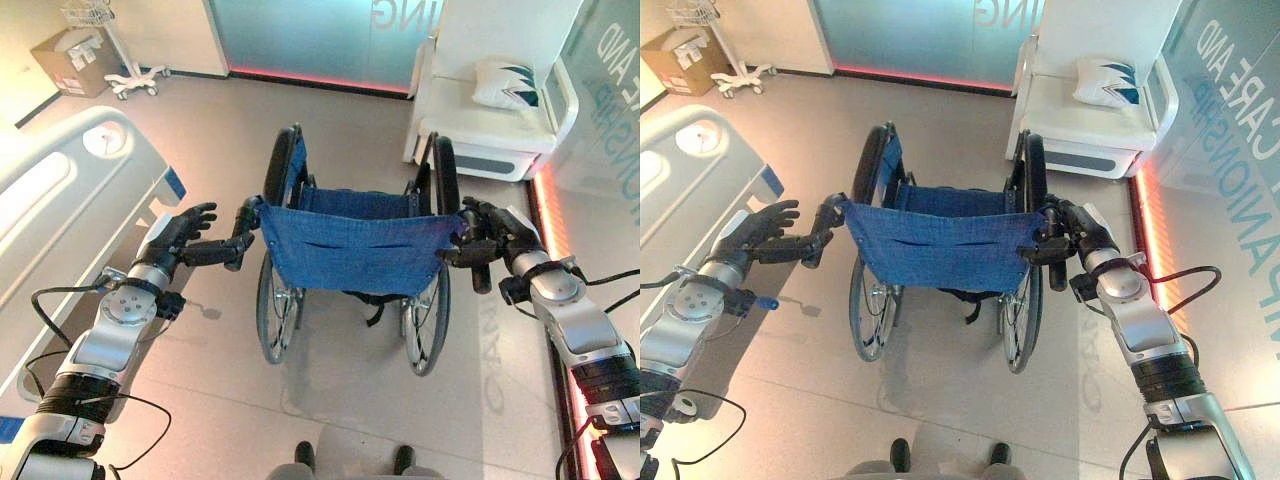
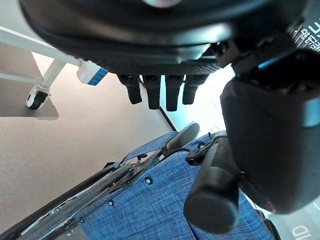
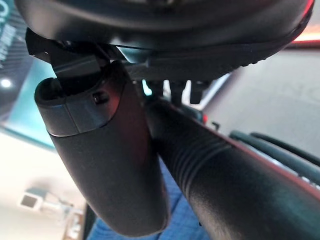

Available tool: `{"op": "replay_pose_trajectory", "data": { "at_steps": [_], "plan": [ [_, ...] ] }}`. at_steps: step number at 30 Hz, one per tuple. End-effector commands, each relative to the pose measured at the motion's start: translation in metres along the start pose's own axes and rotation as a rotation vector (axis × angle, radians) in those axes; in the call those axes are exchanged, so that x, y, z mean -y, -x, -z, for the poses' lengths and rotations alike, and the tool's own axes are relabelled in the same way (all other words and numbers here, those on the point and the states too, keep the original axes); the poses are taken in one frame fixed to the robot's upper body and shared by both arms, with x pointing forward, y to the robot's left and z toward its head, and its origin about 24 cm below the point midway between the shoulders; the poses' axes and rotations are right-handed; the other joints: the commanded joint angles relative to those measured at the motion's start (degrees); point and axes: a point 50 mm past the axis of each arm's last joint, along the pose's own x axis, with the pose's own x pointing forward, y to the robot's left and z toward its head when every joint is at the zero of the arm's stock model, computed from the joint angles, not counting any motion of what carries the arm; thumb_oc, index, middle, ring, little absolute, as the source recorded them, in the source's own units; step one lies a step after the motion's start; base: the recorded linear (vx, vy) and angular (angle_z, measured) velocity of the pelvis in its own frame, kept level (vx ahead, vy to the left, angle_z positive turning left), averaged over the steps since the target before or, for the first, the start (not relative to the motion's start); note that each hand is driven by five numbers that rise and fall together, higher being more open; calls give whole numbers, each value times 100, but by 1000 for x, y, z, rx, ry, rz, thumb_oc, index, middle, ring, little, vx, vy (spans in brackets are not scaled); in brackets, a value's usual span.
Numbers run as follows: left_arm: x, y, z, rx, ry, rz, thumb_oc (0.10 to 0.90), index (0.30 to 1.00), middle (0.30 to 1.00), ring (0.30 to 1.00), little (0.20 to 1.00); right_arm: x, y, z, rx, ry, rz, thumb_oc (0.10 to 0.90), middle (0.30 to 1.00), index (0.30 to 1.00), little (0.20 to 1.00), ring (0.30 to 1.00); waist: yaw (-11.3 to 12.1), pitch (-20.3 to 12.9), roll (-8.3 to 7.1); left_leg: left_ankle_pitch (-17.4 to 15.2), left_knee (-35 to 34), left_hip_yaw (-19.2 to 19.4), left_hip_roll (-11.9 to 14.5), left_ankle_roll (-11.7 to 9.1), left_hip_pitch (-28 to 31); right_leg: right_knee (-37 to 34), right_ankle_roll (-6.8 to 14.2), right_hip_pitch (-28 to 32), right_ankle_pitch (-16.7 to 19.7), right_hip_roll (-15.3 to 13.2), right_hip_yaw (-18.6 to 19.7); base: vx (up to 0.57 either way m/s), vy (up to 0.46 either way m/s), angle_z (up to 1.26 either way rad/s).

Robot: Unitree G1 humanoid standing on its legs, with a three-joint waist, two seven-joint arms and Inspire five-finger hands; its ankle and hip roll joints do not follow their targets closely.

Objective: Push the wheelchair next to the bed

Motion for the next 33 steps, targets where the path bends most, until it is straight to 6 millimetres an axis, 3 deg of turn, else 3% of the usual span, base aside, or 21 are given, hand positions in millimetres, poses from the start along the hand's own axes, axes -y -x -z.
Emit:
{"op": "replay_pose_trajectory", "data": {
  "at_steps": [1,13,24,33],
  "plan": [
    [-60,-15,-67,220,-85,-172,800,900,900,900,900,30,-6,-6,-45,169,107,800,900,900,900,900,23,-371,79,-481,93,0,-369,223,227,221,-13,99,-68,100,114,0,0,0],
    [-49,-39,-83,144,-156,-73,800,900,900,900,900,19,-29,-12,-174,185,109,800,900,900,900,900,29,-371,112,-479,116,8,-386,201,245,210,-36,117,-48,115,148,0,-4,1],
    [-43,-54,-87,14,-323,29,800,900,900,900,900,27,-37,-32,-192,307,137,800,900,900,900,900,-35,-350,137,-492,162,48,-405,202,229,201,-52,96,-40,155,240,0,0,0],
    [-45,-59,-87,-39,-402,-53,800,900,900,900,900,31,-39,-31,-273,354,114,800,900,900,900,900,-81,-336,129,-492,173,64,-413,204,206,221,-57,54,-43,170,307,0,0,0]
  ]
}}
